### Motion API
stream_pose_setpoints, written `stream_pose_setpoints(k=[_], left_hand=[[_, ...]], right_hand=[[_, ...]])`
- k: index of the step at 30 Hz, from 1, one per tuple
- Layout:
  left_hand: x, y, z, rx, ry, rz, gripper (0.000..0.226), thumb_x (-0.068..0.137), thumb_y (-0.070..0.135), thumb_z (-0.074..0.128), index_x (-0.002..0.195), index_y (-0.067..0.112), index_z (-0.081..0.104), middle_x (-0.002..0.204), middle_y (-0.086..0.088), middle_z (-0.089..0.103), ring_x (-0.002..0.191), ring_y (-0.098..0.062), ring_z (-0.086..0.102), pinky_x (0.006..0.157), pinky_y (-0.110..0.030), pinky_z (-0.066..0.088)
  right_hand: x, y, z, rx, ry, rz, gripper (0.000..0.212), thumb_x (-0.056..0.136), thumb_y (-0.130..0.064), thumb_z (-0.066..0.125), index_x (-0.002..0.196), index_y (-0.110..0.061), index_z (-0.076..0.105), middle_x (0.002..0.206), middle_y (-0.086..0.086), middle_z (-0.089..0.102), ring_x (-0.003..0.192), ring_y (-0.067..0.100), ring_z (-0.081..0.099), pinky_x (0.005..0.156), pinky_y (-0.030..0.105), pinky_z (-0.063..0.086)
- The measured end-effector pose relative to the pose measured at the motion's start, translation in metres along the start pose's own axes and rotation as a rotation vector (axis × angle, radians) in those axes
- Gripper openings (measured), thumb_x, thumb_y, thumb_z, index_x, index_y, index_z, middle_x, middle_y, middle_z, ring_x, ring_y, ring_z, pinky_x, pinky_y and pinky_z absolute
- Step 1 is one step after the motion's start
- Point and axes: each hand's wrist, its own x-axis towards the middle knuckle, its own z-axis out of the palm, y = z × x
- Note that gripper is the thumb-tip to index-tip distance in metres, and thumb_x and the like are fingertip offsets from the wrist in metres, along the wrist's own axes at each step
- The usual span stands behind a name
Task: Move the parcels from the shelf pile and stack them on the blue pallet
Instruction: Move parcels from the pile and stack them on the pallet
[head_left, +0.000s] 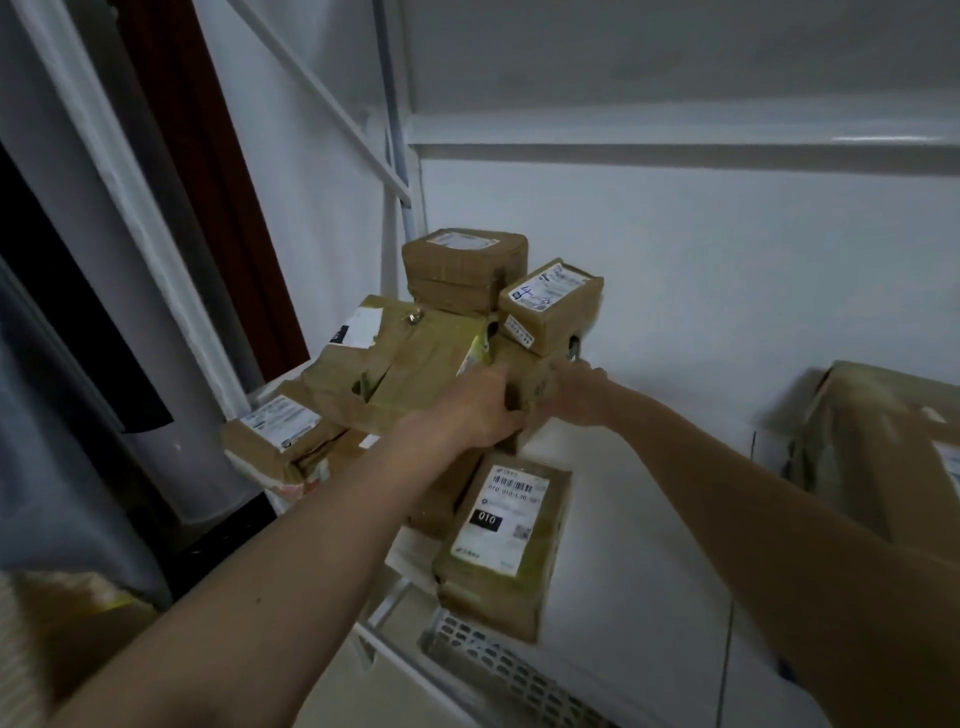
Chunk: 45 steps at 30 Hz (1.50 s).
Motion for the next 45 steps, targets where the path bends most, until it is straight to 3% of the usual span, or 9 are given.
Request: stream_pose_setpoints(k=[8, 15, 18, 23, 34, 38, 40, 43, 45], left_hand=[[0.110, -0.010, -0.010, -0.075, 0.010, 0.067, 0.089, 0.074, 0.036, 0.073, 0.146, 0.017, 0.025, 0.144, -0.005, 0.040, 0.129, -0.025, 0.043, 0.103, -0.039, 0.042], [0.194, -0.014, -0.025, -0.112, -0.033, -0.014, 0.125, 0.065, 0.032, 0.085, 0.152, 0.011, -0.003, 0.157, -0.015, 0.010, 0.142, -0.032, 0.018, 0.110, -0.044, 0.029], [0.215, -0.016, -0.029, -0.230, -0.107, -0.061, 0.110, 0.070, 0.019, 0.080, 0.150, 0.006, 0.006, 0.145, -0.014, 0.033, 0.123, -0.026, 0.042, 0.091, -0.036, 0.045], [0.222, -0.017, -0.025, -0.245, -0.123, -0.018, 0.047, 0.081, 0.009, 0.070, 0.123, 0.005, 0.050, 0.114, -0.009, 0.058, 0.085, -0.016, 0.051, 0.048, -0.017, 0.038], [0.189, 0.053, -0.031, -0.494, -0.020, 0.138, 0.041, 0.089, 0.018, 0.059, 0.126, 0.003, 0.048, 0.120, -0.013, 0.061, 0.098, -0.025, 0.060, 0.059, -0.022, 0.044], [0.158, 0.089, -0.029, -0.660, -0.045, 0.170, 0.043, 0.084, 0.015, 0.059, 0.124, 0.006, 0.046, 0.114, -0.008, 0.061, 0.101, -0.024, 0.062, 0.065, -0.028, 0.053], [0.144, 0.107, -0.030, -0.739, -0.066, 0.197, 0.045, 0.081, 0.018, 0.060, 0.124, 0.007, 0.050, 0.111, -0.007, 0.064, 0.097, -0.022, 0.064, 0.075, -0.034, 0.058], [0.121, 0.136, -0.029, -0.859, -0.078, 0.236, 0.043, 0.080, 0.020, 0.060, 0.121, 0.009, 0.057, 0.107, -0.006, 0.068, 0.092, -0.020, 0.067, 0.077, -0.035, 0.059], [0.103, 0.158, -0.024, -0.911, -0.083, 0.277, 0.036, 0.080, 0.020, 0.060, 0.115, 0.011, 0.061, 0.103, -0.005, 0.069, 0.088, -0.018, 0.068, 0.076, -0.035, 0.060]], right_hand=[[0.077, 0.022, -0.003, 0.493, 0.113, 0.160, 0.061, 0.096, -0.030, 0.048, 0.149, -0.013, 0.024, 0.153, 0.011, 0.029, 0.139, 0.032, 0.027, 0.114, 0.044, 0.025], [0.114, 0.029, -0.010, 0.997, 0.242, 0.242, 0.049, 0.099, -0.034, 0.043, 0.146, -0.025, 0.033, 0.146, 0.002, 0.043, 0.132, 0.024, 0.041, 0.111, 0.042, 0.033], [0.128, 0.029, -0.009, 1.168, 0.254, 0.343, 0.048, 0.097, -0.035, 0.046, 0.143, -0.024, 0.035, 0.143, 0.004, 0.046, 0.129, 0.024, 0.043, 0.104, 0.040, 0.036], [0.138, 0.028, -0.002, 1.280, 0.216, 0.444, 0.053, 0.098, -0.040, 0.042, 0.147, -0.027, 0.027, 0.144, 0.004, 0.043, 0.127, 0.024, 0.042, 0.098, 0.041, 0.038], [0.060, 0.040, -0.038, 1.201, 0.681, 0.461, 0.045, 0.098, -0.038, 0.041, 0.142, -0.031, 0.031, 0.122, -0.003, 0.057, 0.083, 0.001, 0.056, 0.062, 0.021, 0.054], [0.012, 0.044, -0.059, 1.141, 0.863, 0.479, 0.043, 0.098, -0.026, 0.045, 0.140, -0.022, 0.037, 0.106, -0.003, 0.058, 0.072, 0.000, 0.055, 0.040, 0.006, 0.039], [-0.012, 0.046, -0.073, 1.052, 0.939, 0.499, 0.042, 0.097, -0.023, 0.046, 0.138, -0.020, 0.040, 0.101, -0.005, 0.058, 0.073, 0.003, 0.058, 0.045, 0.009, 0.044], [-0.050, 0.053, -0.093, 0.906, 0.991, 0.525, 0.043, 0.095, -0.023, 0.047, 0.138, -0.021, 0.044, 0.121, 0.001, 0.059, 0.106, 0.023, 0.060, 0.090, 0.033, 0.052], [-0.078, 0.059, -0.105, 0.883, 1.019, 0.537, 0.044, 0.093, -0.021, 0.048, 0.137, -0.022, 0.046, 0.127, 0.004, 0.058, 0.115, 0.029, 0.054, 0.099, 0.043, 0.045]])
